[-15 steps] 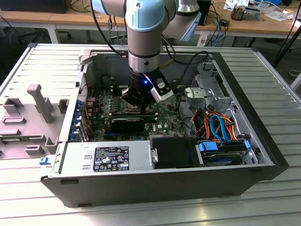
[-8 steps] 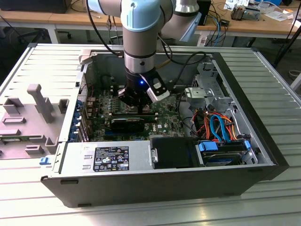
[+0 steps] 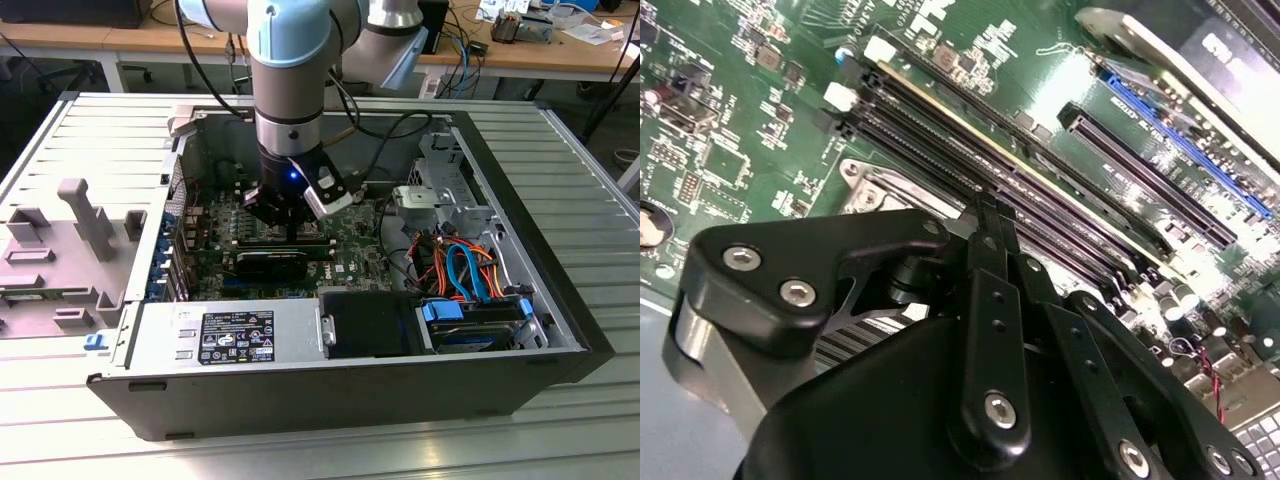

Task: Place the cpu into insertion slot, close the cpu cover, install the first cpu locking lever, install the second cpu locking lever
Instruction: 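Install the second cpu locking lever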

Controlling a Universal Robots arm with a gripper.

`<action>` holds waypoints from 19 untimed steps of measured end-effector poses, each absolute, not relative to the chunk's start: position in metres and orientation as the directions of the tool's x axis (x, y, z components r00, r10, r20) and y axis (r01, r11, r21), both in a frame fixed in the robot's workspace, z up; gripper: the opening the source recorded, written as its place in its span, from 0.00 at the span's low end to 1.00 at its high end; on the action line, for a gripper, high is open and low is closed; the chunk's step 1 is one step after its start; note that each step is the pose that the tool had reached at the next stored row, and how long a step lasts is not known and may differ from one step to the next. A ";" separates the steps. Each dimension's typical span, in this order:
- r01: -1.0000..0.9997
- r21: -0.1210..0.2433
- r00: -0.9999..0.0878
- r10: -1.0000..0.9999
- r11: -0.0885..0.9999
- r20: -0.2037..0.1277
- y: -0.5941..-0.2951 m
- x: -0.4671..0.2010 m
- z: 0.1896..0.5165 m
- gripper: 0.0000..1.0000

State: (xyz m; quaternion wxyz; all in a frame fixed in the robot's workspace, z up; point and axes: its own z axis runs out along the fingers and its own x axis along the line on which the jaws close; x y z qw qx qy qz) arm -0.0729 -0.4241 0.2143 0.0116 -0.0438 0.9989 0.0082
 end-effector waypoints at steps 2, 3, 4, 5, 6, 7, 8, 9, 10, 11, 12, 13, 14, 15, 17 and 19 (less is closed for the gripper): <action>-0.088 0.016 -0.996 -0.087 0.996 -0.024 -0.424 -0.075 0.214 0.11; -0.088 0.016 -0.996 -0.087 0.996 -0.024 -0.424 -0.077 0.214 0.11; -0.088 0.016 -0.996 -0.087 0.996 -0.024 -0.424 -0.078 0.214 0.11; -0.088 0.016 -0.996 -0.087 0.996 -0.024 -0.424 -0.079 0.214 0.11; -0.088 0.016 -0.996 -0.087 0.996 -0.024 -0.424 -0.080 0.214 0.11; -0.088 0.016 -0.996 -0.087 0.996 -0.024 -0.424 -0.082 0.214 0.11; -0.088 0.016 -0.996 -0.088 0.996 -0.024 -0.424 -0.083 0.214 0.11; -0.088 0.016 -0.996 -0.088 0.996 -0.024 -0.424 -0.084 0.214 0.11; -0.089 0.016 -0.996 -0.088 0.996 -0.024 -0.424 -0.086 0.214 0.11; -0.089 0.016 -0.996 -0.089 0.996 -0.024 -0.424 -0.087 0.213 0.11; -0.090 0.016 -0.996 -0.089 0.996 -0.024 -0.424 -0.088 0.213 0.11; -0.090 0.016 -0.996 -0.090 0.996 -0.024 -0.424 -0.089 0.213 0.11; -0.091 0.016 -0.996 -0.091 0.996 -0.024 -0.424 -0.091 0.213 0.11; -0.091 0.016 -0.996 -0.091 0.996 -0.024 -0.424 -0.092 0.213 0.11; -0.094 0.017 -0.995 -0.093 0.995 -0.024 -0.424 -0.096 0.213 0.11; -0.096 0.017 -0.995 -0.096 0.995 -0.024 -0.424 -0.101 0.212 0.11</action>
